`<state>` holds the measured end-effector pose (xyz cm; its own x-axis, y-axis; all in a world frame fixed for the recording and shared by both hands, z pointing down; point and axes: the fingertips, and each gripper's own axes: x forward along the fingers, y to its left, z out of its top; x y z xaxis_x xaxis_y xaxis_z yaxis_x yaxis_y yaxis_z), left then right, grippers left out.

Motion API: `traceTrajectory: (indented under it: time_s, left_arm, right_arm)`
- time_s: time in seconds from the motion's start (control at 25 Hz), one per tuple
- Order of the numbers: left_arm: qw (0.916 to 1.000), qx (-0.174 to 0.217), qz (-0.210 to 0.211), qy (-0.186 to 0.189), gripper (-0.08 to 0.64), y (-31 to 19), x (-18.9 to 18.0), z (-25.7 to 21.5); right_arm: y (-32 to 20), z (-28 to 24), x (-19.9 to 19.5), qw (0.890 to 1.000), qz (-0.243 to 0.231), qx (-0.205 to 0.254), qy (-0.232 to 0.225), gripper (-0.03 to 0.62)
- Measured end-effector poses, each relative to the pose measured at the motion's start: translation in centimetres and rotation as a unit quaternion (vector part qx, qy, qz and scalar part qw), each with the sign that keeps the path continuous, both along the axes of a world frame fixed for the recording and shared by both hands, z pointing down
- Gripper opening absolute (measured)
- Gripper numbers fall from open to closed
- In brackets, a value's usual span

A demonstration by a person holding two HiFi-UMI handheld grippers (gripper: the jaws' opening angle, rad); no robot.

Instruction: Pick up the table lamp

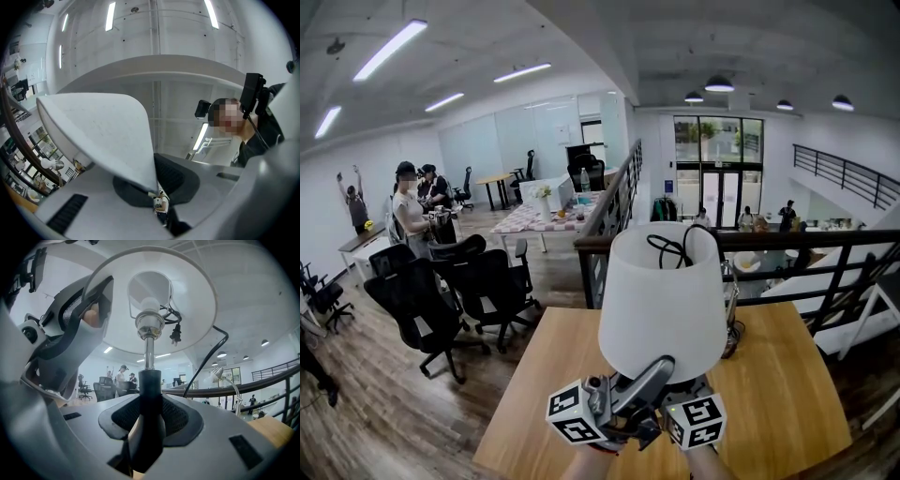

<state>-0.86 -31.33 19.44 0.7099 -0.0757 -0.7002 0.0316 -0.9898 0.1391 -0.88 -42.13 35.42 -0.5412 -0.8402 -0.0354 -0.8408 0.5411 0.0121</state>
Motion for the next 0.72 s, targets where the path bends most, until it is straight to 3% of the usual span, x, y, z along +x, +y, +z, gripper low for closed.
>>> traceTrajectory:
  time_s: [0.72]
  left_arm:
    - [0.9998,0.02,0.007,0.003,0.011,0.3,0.4,-1.6]
  right_arm:
    - [-0.4,-2.1,0.7,1.0,0.006,0.023,0.005,0.137]
